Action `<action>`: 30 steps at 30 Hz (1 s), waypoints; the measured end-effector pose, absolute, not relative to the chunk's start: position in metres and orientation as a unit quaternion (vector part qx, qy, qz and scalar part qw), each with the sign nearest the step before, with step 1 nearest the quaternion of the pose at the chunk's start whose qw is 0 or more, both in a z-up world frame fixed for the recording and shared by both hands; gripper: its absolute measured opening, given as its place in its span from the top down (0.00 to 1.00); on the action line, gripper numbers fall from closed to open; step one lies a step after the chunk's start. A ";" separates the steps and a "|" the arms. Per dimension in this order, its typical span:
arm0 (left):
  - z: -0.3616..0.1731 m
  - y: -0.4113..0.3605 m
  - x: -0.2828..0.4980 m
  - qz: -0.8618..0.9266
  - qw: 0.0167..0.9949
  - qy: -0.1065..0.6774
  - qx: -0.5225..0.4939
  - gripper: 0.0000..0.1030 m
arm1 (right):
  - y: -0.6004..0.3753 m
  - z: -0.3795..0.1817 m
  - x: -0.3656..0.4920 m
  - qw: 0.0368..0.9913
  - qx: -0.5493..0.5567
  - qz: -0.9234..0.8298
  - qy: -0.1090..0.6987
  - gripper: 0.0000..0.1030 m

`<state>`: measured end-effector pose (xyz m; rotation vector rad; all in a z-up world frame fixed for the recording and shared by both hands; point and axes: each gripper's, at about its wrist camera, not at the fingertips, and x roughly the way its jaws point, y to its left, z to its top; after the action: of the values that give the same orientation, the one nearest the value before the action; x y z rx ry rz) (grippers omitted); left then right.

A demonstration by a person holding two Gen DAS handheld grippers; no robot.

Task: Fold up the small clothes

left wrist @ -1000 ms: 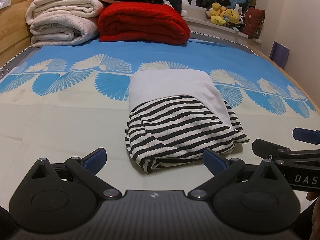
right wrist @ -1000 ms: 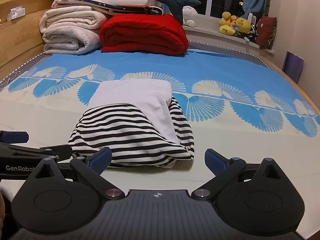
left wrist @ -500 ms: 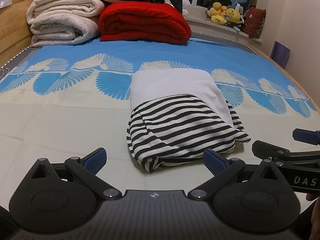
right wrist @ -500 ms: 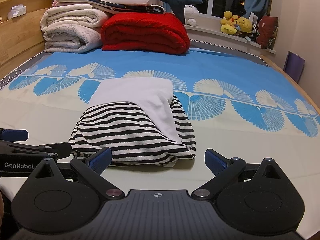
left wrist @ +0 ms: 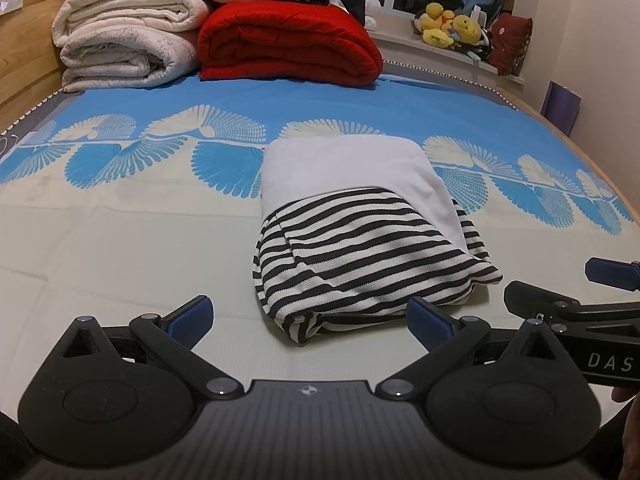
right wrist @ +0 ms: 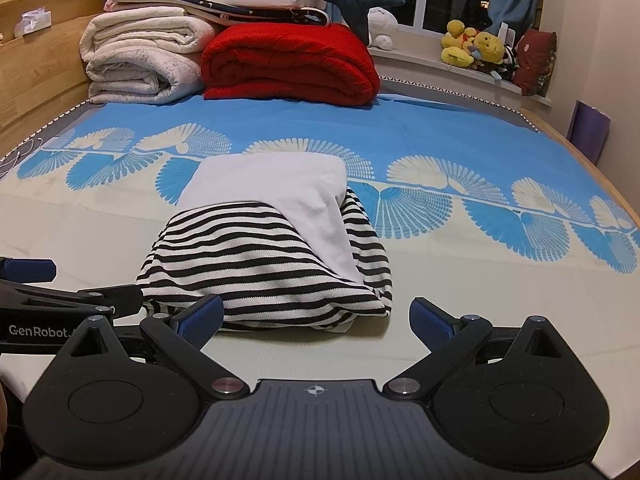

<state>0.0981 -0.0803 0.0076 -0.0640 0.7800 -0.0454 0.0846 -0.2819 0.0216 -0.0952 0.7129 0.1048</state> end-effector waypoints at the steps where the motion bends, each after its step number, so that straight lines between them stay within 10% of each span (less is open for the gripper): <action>1: 0.008 -0.081 0.098 -0.022 0.924 0.380 -0.031 0.00 | -0.282 0.022 0.085 0.935 -0.046 0.051 0.349 0.04; 30: 0.008 -0.082 0.099 -0.027 0.926 0.374 -0.028 0.00 | -0.284 0.021 0.084 0.935 -0.044 0.052 0.349 0.04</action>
<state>0.0987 -0.0823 0.0080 -0.0579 0.7675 -0.0545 0.0835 -0.2836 0.0207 -0.0891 0.7144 0.1071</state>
